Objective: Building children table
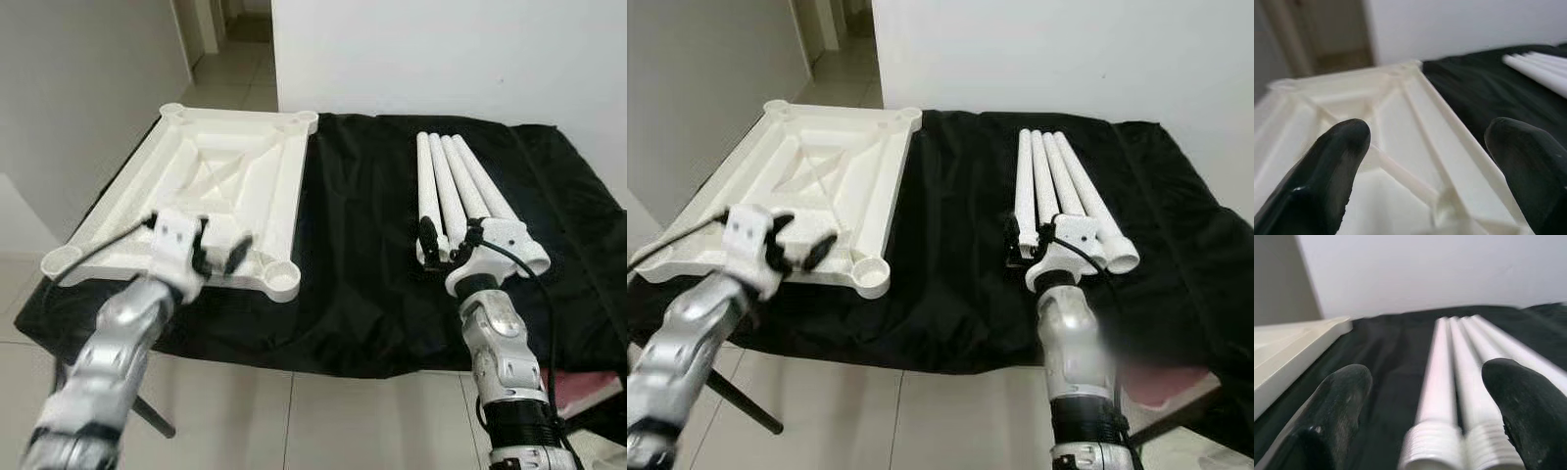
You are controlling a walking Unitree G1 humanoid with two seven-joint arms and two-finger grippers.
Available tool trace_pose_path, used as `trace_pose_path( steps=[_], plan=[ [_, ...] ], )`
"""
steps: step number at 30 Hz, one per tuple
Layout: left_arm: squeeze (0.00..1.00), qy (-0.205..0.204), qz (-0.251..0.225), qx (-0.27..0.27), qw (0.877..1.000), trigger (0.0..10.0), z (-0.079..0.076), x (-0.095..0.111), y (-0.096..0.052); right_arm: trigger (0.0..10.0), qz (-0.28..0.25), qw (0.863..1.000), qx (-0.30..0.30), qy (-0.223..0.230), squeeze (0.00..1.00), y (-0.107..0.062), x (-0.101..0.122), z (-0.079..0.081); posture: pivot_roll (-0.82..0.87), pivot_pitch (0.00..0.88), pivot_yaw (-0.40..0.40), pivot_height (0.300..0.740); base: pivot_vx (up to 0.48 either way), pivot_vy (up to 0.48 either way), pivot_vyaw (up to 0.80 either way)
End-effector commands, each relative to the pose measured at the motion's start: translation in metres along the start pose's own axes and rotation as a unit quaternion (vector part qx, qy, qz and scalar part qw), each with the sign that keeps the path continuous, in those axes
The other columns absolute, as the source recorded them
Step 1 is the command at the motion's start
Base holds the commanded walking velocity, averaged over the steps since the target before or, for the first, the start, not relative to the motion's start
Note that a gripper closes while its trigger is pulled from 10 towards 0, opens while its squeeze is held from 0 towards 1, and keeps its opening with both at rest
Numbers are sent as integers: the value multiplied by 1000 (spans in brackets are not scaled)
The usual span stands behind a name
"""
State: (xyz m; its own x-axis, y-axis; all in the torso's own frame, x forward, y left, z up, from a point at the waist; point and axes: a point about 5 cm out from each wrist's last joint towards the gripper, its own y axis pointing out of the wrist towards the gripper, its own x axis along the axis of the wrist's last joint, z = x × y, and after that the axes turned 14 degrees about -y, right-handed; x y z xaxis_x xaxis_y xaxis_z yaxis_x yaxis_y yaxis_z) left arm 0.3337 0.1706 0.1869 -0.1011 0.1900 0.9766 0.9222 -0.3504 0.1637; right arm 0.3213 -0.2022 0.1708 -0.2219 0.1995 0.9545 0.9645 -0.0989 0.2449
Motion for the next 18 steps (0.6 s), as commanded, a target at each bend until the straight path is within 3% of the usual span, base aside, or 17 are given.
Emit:
trace_pose_path(
  steps=[1,8,18],
  plan=[
    [0,-15,10,37,999,10000,4,-10,-2,10000,10,1000,-28,-3,0,0,-5,-7,-75,0,51,740,0,0,0],
    [0,-55,-4,51,997,10000,4,-12,3,10000,1,1000,-22,-21,0,3,-3,-2,-69,0,63,740,0,0,0],
    [0,-44,-14,50,998,10000,5,-12,4,10000,-22,999,-15,-32,0,-2,0,2,-63,0,69,740,0,0,0]
  ],
)
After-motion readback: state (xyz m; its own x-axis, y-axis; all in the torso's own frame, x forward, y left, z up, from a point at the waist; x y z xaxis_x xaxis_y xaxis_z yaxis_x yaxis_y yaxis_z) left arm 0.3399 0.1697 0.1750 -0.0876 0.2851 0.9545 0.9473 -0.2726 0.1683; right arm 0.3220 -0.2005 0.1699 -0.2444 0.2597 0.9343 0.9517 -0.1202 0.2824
